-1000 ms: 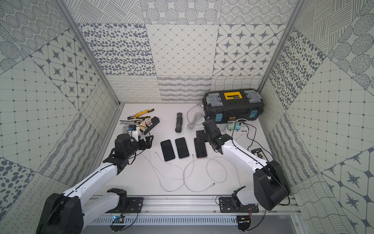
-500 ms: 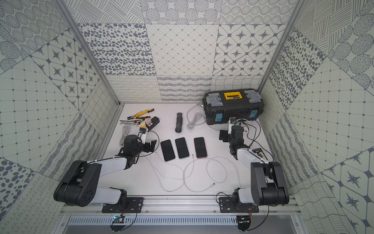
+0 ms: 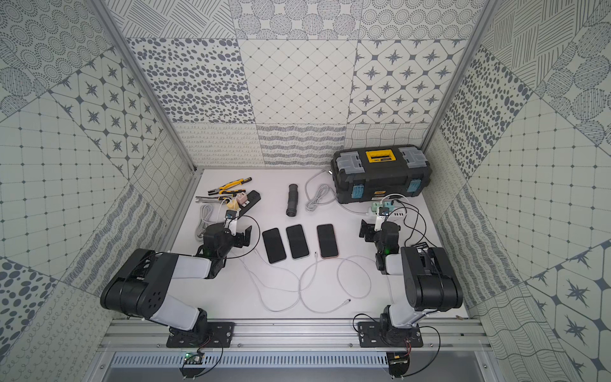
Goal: Unplug the charging cable from the phone
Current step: Reset both arms
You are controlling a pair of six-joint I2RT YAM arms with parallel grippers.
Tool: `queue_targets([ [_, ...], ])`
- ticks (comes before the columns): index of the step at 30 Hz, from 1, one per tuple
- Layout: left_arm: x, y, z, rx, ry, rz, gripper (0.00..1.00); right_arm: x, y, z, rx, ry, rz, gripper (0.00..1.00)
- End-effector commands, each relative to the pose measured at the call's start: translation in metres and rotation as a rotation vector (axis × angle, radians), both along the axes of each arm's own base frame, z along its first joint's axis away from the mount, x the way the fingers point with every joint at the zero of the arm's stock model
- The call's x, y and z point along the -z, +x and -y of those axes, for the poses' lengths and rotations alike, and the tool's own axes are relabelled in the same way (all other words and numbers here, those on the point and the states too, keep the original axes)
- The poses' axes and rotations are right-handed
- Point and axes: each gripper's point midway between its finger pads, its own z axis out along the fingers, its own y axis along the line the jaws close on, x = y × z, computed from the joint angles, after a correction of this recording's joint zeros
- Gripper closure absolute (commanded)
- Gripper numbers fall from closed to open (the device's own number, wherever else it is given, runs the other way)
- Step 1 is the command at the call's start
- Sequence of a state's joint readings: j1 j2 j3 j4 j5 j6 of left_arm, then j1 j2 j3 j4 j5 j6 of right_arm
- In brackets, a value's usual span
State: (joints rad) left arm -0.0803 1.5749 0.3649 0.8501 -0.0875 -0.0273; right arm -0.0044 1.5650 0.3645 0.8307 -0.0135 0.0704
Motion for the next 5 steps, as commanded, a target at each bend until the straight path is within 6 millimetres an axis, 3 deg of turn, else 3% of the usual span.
queue_targets([
  [1, -0.0204, 0.0121, -0.009, -0.048, 0.018, 0.087, 0.02, -0.0289, 0.0101, 0.0018, 0.015, 0.007, 0.121, 0.03],
  [5, -0.0218, 0.0125, -0.0095, -0.05, 0.018, 0.092, 0.02, -0.029, 0.0102, 0.0019, 0.014, 0.006, 0.121, 0.03],
])
